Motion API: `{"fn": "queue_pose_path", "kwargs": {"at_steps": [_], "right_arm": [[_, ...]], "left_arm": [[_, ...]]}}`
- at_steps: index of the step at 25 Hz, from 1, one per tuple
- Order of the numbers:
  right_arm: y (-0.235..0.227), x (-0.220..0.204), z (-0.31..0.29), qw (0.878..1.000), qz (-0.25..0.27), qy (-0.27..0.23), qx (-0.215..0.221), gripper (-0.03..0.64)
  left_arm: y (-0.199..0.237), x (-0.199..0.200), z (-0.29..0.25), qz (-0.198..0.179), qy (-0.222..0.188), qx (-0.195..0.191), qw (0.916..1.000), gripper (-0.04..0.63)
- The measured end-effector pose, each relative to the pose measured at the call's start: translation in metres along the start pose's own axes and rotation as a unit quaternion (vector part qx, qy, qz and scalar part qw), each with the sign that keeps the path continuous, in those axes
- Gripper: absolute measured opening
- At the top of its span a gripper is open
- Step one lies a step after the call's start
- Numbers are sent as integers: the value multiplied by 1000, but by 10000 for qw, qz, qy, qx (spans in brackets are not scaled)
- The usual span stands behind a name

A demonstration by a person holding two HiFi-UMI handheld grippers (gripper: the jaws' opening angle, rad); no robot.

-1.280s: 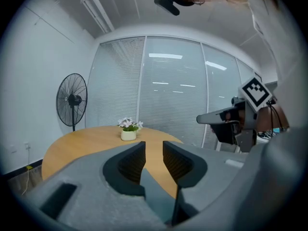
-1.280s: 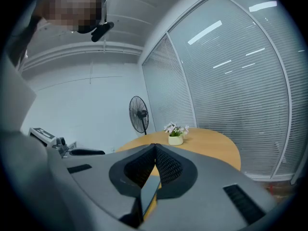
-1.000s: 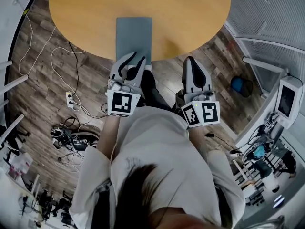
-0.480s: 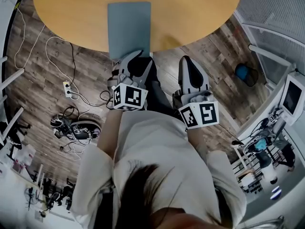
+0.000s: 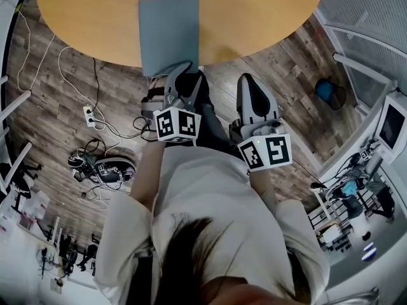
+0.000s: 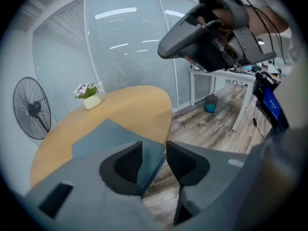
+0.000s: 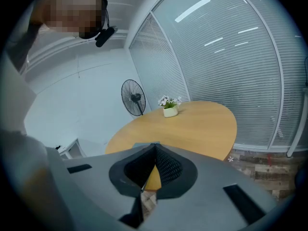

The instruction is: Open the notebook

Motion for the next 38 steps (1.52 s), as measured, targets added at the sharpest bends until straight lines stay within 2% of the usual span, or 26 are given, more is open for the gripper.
{"fn": "queue_pose_path", "kwargs": {"at_steps": [5,25,27,29,33,38], "right_arm": [[-4,0,-1,10000,-46,28,-33,2],[14,20,-13,9998,102,-151,105,2],[16,23,-15,9997,123,-168,124,2],[19,25,-16,9996,141,-188,139,2],[22,30,-19,9994,178,-234,182,2],[27,38,-22,9990,221,-298,235,2]], "left_arm": [[0,1,-5,-41,97,38,9999,149],[14,17,27,464,-311,110,9984,31],[17,18,30,637,-350,107,9973,28],[21,18,32,973,-431,87,9943,28],[28,16,40,1784,-672,77,9816,25],[40,17,53,2385,-844,85,9674,25]]}}
Point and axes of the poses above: the fingertips, and each gripper's own axes: z backward along the fingers, y to its left, x out of its top, the point moved 8 cm from there along z, backward along the fingers, and after that the axes turned 3 degrees about z, right-handed, at the moved point
